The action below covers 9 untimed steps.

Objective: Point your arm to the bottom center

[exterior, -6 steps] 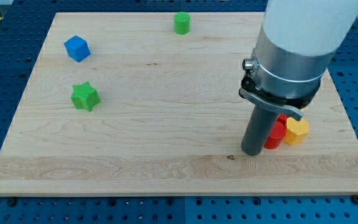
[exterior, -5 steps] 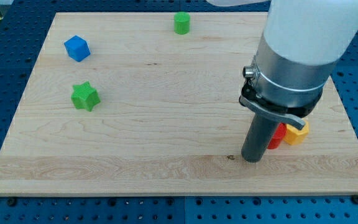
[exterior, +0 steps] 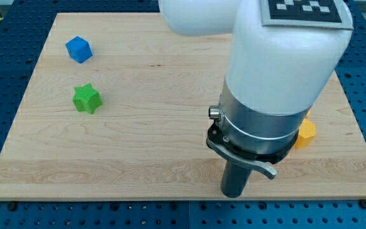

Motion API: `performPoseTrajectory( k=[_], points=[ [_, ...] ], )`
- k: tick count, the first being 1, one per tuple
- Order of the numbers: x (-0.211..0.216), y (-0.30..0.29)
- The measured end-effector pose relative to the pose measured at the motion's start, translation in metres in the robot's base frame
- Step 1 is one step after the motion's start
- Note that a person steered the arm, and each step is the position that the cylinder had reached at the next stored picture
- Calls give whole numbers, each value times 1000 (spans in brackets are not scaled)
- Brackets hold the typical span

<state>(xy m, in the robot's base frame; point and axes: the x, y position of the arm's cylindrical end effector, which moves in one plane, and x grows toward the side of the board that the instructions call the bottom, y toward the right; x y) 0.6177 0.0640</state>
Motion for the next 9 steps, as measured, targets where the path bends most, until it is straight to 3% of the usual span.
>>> performPoseTrajectory(
  k=[2, 5, 9],
  points=[
    [1, -24],
    [-32, -36],
    [-33, -94]
  ],
)
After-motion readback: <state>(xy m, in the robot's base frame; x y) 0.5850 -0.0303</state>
